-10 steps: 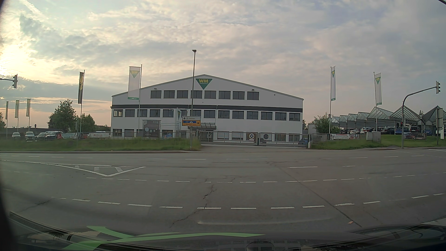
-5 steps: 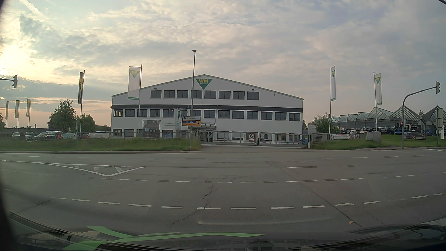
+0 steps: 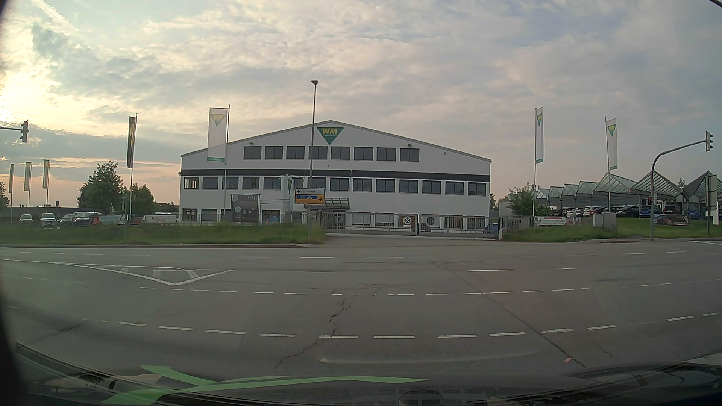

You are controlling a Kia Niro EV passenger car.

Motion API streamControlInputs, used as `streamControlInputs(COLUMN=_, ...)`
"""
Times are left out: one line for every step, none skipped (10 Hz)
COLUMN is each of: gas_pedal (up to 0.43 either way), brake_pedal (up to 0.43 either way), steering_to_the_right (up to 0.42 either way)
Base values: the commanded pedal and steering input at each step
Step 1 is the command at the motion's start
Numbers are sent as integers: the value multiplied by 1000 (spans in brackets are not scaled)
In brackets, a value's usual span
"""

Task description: Follow the waypoints while adhering to traffic rules and regulations

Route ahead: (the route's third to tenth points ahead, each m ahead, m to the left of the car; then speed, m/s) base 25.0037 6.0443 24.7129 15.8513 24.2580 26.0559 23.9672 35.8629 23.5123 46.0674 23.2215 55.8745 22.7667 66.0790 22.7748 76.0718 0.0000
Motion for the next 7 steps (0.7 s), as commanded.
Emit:
streamControlInputs(gas_pedal=0, brake_pedal=384, steering_to_the_right=-25)
streamControlInputs(gas_pedal=0, brake_pedal=384, steering_to_the_right=-25)
streamControlInputs(gas_pedal=0, brake_pedal=384, steering_to_the_right=-25)
streamControlInputs(gas_pedal=0, brake_pedal=384, steering_to_the_right=-25)
streamControlInputs(gas_pedal=0, brake_pedal=384, steering_to_the_right=-25)
streamControlInputs(gas_pedal=0, brake_pedal=384, steering_to_the_right=-25)
streamControlInputs(gas_pedal=0, brake_pedal=384, steering_to_the_right=-25)
